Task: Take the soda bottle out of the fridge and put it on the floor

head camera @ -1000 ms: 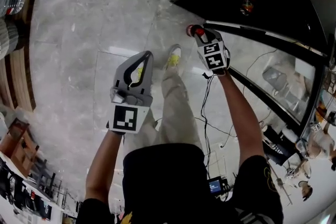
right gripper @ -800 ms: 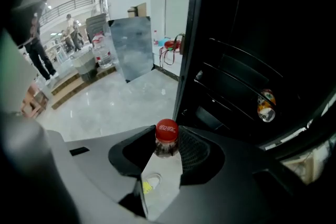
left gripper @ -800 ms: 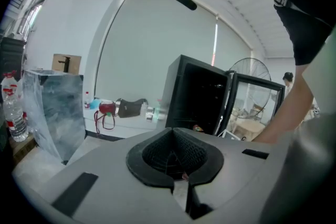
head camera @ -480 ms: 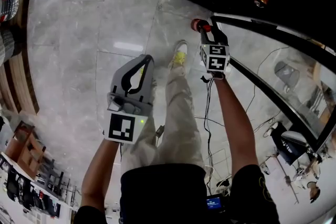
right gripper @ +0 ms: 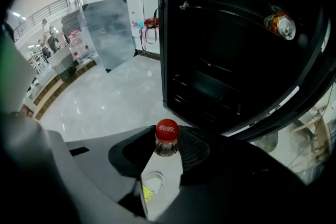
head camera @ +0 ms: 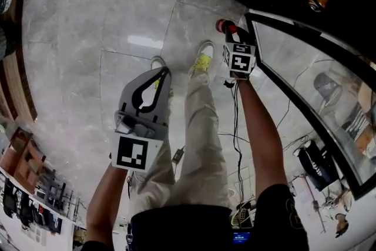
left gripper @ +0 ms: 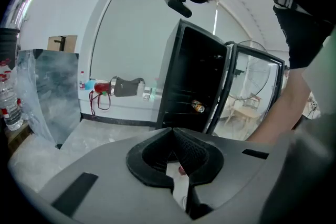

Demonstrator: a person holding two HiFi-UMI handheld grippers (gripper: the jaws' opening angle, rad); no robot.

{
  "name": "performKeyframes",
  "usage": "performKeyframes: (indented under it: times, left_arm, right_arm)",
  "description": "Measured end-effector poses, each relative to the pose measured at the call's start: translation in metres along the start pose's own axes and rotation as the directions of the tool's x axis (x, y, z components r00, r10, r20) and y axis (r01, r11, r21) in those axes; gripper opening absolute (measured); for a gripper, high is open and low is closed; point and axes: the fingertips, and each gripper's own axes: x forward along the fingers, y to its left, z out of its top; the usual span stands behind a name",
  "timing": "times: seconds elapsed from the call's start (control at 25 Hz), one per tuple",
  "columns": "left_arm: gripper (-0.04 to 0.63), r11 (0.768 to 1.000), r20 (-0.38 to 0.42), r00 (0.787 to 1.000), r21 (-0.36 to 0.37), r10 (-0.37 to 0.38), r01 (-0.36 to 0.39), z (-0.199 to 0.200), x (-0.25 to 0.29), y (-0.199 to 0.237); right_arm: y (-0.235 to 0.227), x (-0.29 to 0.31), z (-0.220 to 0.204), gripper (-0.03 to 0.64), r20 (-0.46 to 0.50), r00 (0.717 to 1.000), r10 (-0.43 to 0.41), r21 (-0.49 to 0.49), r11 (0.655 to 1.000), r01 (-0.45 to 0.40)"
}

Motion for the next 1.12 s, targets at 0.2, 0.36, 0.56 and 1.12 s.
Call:
performKeyframes:
  times: [0.2, 0.36, 0.56, 1.12]
  left_arm:
    - [0.018, 1.000, -0.011, 1.000, 0.003, 0.011, -0.011, -0.039, 0.020, 0.017]
    - [0.018, 1.000, -0.002, 1.000, 0.006, 0.022, -0.022, -0.066, 0.042, 0.034]
    - [0.018, 1.000, 0.018, 0.999, 0.003, 0.030, -0.030, -0.084, 0.069, 0.053]
    - [0.018, 1.000, -0.039, 0.999, -0.005, -0.005, 0.005, -0.112, 0.080, 0.050]
  right_arm:
    - [-0.009, 0.051, -0.028, 0.126, -0.024, 0.999, -0.027, 0.028, 0.999, 0.027]
    - [-0.006, 0.090, -0.053, 0.126, -0.031, 0.999, -0.019, 0.037, 0.999, 0.020]
    - [-0.004, 0.147, -0.087, 0.126, -0.077, 0.997, -0.009, 0.014, 1.000, 0.010]
    - [0.024, 0.198, -0.160, 0.127, -0.306, 0.952, 0.012, 0.085, 0.996, 0.015]
